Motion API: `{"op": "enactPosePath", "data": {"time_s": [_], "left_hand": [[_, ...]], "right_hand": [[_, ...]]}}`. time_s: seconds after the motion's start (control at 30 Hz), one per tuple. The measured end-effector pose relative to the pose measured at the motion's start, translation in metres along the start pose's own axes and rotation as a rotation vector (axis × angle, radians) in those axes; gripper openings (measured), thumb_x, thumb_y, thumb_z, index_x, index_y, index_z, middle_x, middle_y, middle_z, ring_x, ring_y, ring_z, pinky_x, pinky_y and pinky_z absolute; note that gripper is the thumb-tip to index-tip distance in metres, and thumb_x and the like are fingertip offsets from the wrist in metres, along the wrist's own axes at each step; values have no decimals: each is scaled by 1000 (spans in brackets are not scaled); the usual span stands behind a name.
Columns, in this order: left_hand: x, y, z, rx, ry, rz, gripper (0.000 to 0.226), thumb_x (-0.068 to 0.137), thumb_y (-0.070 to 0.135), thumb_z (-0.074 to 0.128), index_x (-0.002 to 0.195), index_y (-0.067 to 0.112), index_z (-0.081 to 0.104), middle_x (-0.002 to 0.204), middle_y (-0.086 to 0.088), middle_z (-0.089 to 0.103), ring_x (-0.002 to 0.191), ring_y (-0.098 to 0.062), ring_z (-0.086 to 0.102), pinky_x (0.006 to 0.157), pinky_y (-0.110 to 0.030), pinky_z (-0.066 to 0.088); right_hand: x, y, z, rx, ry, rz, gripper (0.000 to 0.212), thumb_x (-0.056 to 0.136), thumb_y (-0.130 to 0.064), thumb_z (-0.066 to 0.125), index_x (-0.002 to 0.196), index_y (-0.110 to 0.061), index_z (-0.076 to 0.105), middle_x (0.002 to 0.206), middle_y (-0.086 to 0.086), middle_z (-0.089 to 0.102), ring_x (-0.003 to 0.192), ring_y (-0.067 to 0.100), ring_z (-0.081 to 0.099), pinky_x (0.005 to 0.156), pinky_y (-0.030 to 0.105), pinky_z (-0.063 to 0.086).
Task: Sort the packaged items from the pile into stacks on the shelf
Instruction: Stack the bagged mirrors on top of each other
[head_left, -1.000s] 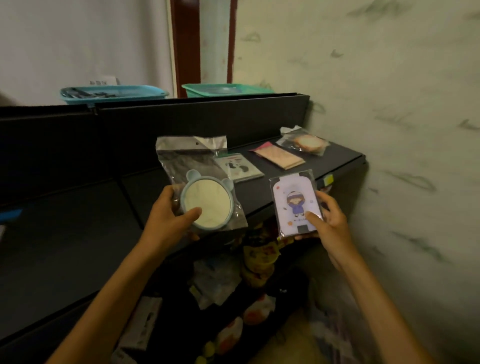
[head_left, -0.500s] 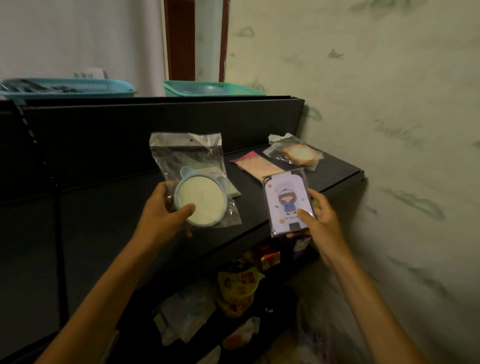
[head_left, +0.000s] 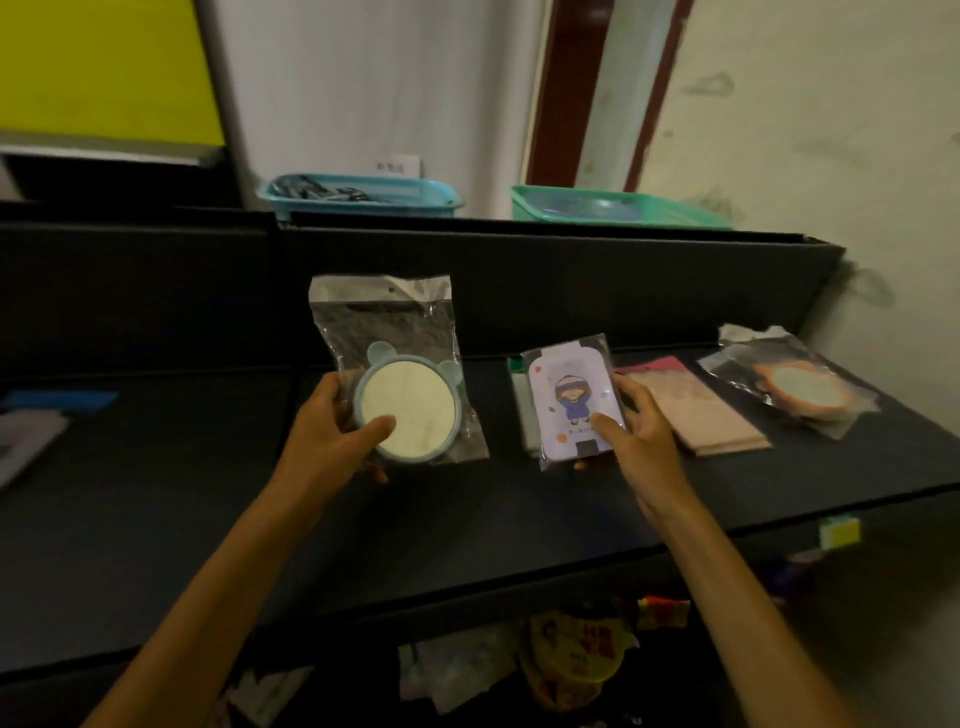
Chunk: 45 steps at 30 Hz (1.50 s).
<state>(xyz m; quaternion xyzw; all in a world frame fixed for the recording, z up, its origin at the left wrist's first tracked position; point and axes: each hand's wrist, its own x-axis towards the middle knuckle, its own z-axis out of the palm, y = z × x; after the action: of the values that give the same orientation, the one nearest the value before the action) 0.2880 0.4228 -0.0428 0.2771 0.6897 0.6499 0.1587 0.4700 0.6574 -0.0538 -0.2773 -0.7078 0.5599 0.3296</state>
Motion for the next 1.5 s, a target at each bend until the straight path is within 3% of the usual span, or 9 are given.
{"op": "enactPosePath", "data": {"time_s": [0.13,0.23,0.43,0.73,0.87,1.1,1.33,1.37,1.5], "left_hand": [[-10,-1,-25,-8,97,-48,45,83,5,64,118,25,44,103,14,53,93,-16,61,47,-20,54],[-16,-1,-39,-19,129,-75,46,83,4,63,120,23,44,105,10,55,96,-18,61,49,-21,55],[-15,-3,-50,-36,166,-75,45,84,4,62,120,25,44,106,8,56,91,-21,63,47,-20,54],[5,-10,-40,8,141,-19,47,83,7,64,120,27,44,107,8,55,93,-18,62,49,-20,54],[15,-13,-25,21,111,-16,48,83,9,64,123,27,43,113,3,53,95,-19,62,49,-20,54],[34,-7,30,19,53,-6,44,84,9,65,117,28,44,103,11,54,94,-17,62,49,-22,55],[51,3,115,35,-53,-9,45,83,7,65,121,23,47,123,0,53,114,-21,54,82,-44,55],[52,5,131,55,-61,-6,44,83,7,65,120,24,47,124,-2,53,112,-21,55,81,-43,56],[56,11,203,70,-98,20,43,84,7,65,118,23,45,119,-6,55,96,-21,62,47,-23,55]], "right_hand": [[14,-3,41,33,-147,18,41,93,-8,54,130,-24,42,108,-11,58,77,3,69,53,24,57],[21,-2,66,33,-207,55,37,93,-11,55,125,-27,45,115,-3,60,86,10,68,59,25,57],[29,5,101,-145,-312,53,47,93,-14,55,136,-20,39,130,6,56,104,15,61,70,20,53],[36,-1,91,-626,-278,-130,43,89,-27,62,128,-20,46,121,2,56,98,15,57,79,27,47],[47,-4,64,-787,-244,-224,50,90,-34,60,135,-24,43,138,0,45,121,19,48,101,38,43],[56,8,-15,-996,-245,-249,49,90,-40,56,135,-23,45,138,3,47,125,23,42,106,37,32],[67,24,-102,-1049,-156,-219,50,91,-42,54,137,-25,43,142,-1,44,130,20,38,109,36,27],[69,27,-117,-1050,-144,-220,50,91,-40,54,137,-25,43,142,-1,44,130,20,39,109,35,26],[82,39,-186,-1047,-121,-222,48,89,-38,57,133,-22,47,137,2,49,128,22,42,108,38,30]]}}
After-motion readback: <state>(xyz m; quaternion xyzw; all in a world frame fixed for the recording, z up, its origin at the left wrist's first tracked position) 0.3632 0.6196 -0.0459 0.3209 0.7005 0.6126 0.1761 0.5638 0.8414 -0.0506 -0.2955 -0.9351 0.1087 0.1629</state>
